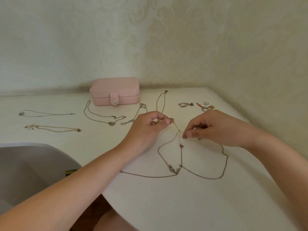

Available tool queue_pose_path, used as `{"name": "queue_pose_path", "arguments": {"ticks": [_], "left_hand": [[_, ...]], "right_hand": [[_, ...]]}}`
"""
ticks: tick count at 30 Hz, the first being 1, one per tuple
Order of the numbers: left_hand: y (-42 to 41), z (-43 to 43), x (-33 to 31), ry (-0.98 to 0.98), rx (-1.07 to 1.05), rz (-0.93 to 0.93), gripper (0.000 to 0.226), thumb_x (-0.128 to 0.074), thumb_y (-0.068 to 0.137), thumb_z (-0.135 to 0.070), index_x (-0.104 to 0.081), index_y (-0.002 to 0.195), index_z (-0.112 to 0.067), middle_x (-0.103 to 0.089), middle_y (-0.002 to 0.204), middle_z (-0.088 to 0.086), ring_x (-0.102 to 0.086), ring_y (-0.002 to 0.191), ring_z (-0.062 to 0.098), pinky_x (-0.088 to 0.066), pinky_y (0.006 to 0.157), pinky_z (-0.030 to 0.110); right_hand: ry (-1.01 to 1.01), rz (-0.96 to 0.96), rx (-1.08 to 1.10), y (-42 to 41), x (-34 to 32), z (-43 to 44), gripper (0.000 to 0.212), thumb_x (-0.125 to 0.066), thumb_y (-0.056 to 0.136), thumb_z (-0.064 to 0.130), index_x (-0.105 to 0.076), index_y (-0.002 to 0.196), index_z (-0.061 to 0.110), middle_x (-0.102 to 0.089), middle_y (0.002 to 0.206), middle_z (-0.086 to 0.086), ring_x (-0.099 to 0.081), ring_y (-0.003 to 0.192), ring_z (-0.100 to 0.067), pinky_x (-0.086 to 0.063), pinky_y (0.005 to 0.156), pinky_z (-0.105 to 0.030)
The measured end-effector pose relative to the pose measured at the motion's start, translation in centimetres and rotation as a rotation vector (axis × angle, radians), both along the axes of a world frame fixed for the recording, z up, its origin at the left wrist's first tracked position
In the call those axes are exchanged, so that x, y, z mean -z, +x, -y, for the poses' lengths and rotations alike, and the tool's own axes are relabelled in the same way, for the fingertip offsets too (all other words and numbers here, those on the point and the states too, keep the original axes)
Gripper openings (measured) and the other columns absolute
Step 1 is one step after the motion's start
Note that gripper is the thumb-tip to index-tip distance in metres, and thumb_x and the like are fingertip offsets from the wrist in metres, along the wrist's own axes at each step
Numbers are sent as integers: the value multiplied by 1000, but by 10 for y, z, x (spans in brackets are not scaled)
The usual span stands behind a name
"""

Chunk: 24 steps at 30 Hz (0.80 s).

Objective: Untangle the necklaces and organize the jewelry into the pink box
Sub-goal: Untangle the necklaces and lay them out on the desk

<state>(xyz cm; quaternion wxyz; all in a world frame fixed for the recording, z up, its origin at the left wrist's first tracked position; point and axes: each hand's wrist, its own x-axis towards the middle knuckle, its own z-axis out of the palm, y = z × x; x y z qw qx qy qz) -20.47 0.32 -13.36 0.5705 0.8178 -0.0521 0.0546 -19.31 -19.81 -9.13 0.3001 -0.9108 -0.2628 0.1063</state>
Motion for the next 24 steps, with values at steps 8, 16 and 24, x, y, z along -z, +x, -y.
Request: {"name": "queue_pose_path", "arguments": {"ticks": [8,16,24], "left_hand": [[3,1,5,43,-67,80,14,-59,92,-24,-67,85,-15,-29,39,-12,-23,35,7,-19,39,13],[1,2,12,371,-189,148,11,-47,96,-27,-56,91,-23,-47,57,-9,-45,54,6,-33,53,22],[-13,3,11,578,-101,301,12,-50,93,-17,-51,104,-14,-45,104,-4,-55,83,14,-37,68,24]], "right_hand": [[-10,-44,63,2,-7,7,16,-59,91,22,-72,81,22,-40,38,11,-36,42,-5,-29,51,-18],[-20,171,236,2,18,-13,10,-58,91,25,-67,88,21,-56,64,13,-47,52,0,-37,53,-13],[63,453,261,-32,43,-30,23,-52,91,1,-64,107,12,-60,104,0,-60,92,-15,-40,77,-14]]}}
